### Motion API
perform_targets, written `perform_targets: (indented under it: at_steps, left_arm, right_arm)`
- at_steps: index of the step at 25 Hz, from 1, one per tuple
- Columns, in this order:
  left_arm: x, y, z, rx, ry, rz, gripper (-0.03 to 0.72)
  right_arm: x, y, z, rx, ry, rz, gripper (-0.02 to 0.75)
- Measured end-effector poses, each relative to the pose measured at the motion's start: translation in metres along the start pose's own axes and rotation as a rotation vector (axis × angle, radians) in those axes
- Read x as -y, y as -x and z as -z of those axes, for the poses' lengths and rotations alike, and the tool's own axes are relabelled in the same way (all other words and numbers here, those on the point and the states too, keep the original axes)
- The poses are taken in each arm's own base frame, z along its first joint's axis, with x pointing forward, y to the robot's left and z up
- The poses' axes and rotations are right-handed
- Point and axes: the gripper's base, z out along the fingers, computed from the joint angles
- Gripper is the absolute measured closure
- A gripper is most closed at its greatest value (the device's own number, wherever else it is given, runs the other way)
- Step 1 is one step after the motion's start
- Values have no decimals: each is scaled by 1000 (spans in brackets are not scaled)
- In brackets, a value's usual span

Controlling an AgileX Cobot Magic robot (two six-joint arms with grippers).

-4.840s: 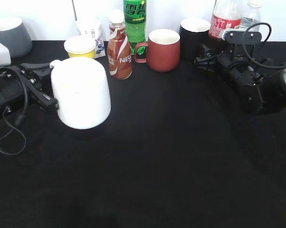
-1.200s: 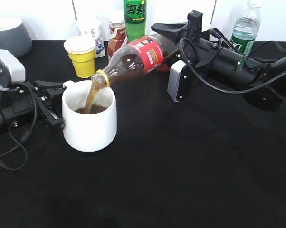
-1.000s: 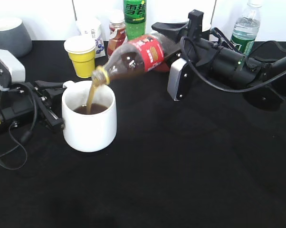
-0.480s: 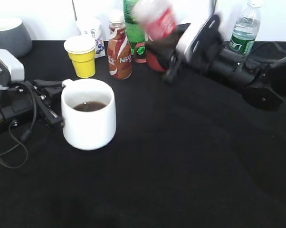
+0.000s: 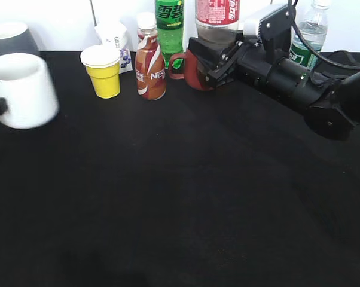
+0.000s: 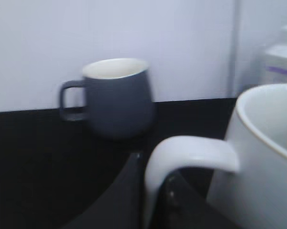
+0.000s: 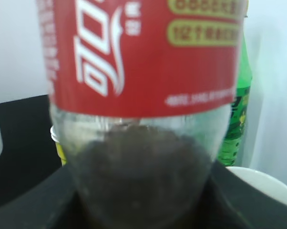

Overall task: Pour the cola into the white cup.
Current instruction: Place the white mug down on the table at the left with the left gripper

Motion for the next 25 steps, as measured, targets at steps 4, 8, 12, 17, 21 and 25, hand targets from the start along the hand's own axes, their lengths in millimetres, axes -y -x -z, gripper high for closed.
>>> perform_targets:
  at_steps: [4, 8, 12, 17, 21, 25]
  left_arm:
    - [-5, -11, -36, 8, 9, -1, 650]
    - [-10, -15, -83, 70, 13, -4, 650]
    - [-12, -19, -114, 81, 12, 21, 650]
    - [-7, -28, -123, 32, -6, 25, 650]
    - [-7, -31, -125, 28, -10, 39, 631]
    - [-6, -34, -116, 35, -13, 56, 420]
  right_arm:
    - [1, 0, 0, 2, -7, -5, 351]
    - [1, 0, 0, 4, -12, -7, 351]
    - [1, 0, 0, 4, -13, -9, 351]
    - [3, 1, 0, 10, -31, -18, 351]
    - [3, 1, 0, 11, -35, -19, 351]
    - [3, 1, 0, 11, -35, -20, 351]
